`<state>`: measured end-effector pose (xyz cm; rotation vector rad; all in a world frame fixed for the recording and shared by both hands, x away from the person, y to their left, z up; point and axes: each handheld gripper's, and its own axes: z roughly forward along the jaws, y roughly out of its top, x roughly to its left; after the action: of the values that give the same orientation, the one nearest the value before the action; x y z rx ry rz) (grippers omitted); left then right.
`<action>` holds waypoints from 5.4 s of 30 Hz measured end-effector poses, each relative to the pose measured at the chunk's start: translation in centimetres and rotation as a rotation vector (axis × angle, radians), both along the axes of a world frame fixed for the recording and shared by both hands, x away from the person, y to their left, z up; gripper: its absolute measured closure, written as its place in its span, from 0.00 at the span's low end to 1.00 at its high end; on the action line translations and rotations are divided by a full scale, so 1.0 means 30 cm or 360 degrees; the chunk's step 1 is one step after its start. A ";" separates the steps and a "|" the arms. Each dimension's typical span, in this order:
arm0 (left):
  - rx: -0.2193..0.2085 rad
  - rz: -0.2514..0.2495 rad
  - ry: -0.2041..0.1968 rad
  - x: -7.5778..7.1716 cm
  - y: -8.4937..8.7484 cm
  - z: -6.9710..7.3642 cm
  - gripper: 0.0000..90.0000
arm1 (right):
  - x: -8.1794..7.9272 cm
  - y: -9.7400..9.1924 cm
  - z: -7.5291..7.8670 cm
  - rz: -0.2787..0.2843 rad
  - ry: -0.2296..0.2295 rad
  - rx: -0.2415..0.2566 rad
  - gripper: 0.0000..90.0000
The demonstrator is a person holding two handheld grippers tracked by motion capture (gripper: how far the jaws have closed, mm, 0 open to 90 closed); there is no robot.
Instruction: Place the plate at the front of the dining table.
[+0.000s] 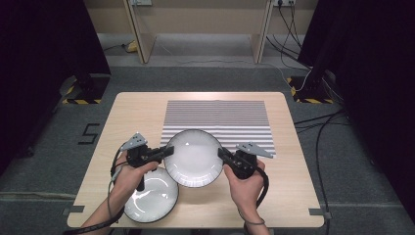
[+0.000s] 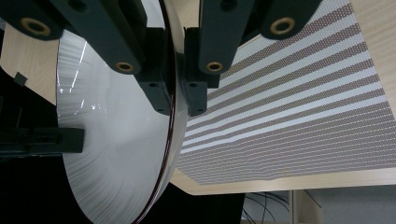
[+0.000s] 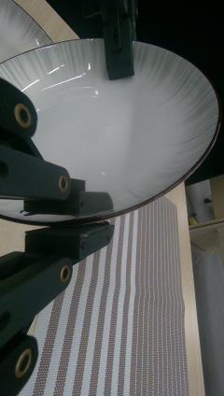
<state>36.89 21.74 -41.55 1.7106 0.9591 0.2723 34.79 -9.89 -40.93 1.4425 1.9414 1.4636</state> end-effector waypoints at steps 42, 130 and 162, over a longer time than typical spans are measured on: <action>0.0021 -0.0029 -0.0017 0.092 -0.076 0.031 0.92 | 0.058 -0.058 0.018 -0.0090 -0.0023 -0.0019 0.92; -0.0002 0.0108 0.0126 0.520 -0.181 -0.094 0.90 | 0.459 -0.100 -0.047 -0.0204 -0.0038 -0.0151 0.92; 0.0044 0.0295 0.0281 0.679 -0.264 -0.213 0.88 | 0.641 -0.134 -0.178 -0.0279 0.0184 -0.0147 0.93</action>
<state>57.27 13.82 -47.94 1.6933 1.2527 0.2593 54.03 -13.92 -46.29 1.6412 1.8669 1.2230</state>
